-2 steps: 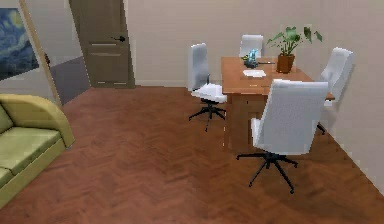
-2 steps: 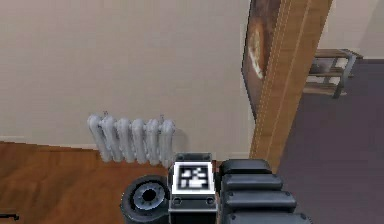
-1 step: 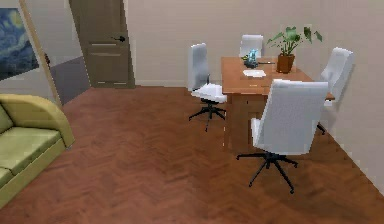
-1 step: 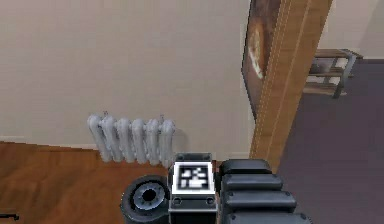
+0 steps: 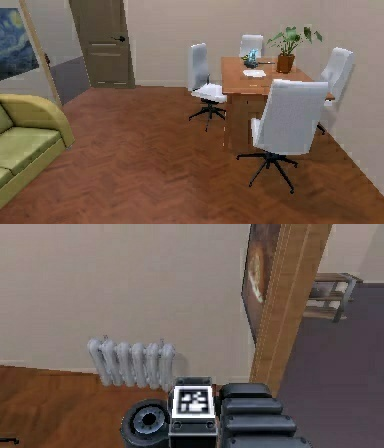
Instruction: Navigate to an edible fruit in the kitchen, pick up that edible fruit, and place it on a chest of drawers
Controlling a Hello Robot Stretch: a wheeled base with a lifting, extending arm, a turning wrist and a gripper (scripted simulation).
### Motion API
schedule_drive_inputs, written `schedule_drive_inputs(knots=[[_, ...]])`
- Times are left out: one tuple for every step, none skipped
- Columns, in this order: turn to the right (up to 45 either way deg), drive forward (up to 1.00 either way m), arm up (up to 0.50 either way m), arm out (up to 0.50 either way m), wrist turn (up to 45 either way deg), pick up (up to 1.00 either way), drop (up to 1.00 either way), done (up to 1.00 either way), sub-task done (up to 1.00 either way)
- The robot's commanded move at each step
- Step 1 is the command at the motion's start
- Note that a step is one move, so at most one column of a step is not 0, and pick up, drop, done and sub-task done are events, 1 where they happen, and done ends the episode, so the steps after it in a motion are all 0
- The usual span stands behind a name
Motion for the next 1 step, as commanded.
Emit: schedule_drive_inputs(knots=[[45.0,0.00,0.00,0.00,0.0,0.00,0.00,0.00,0.00]])
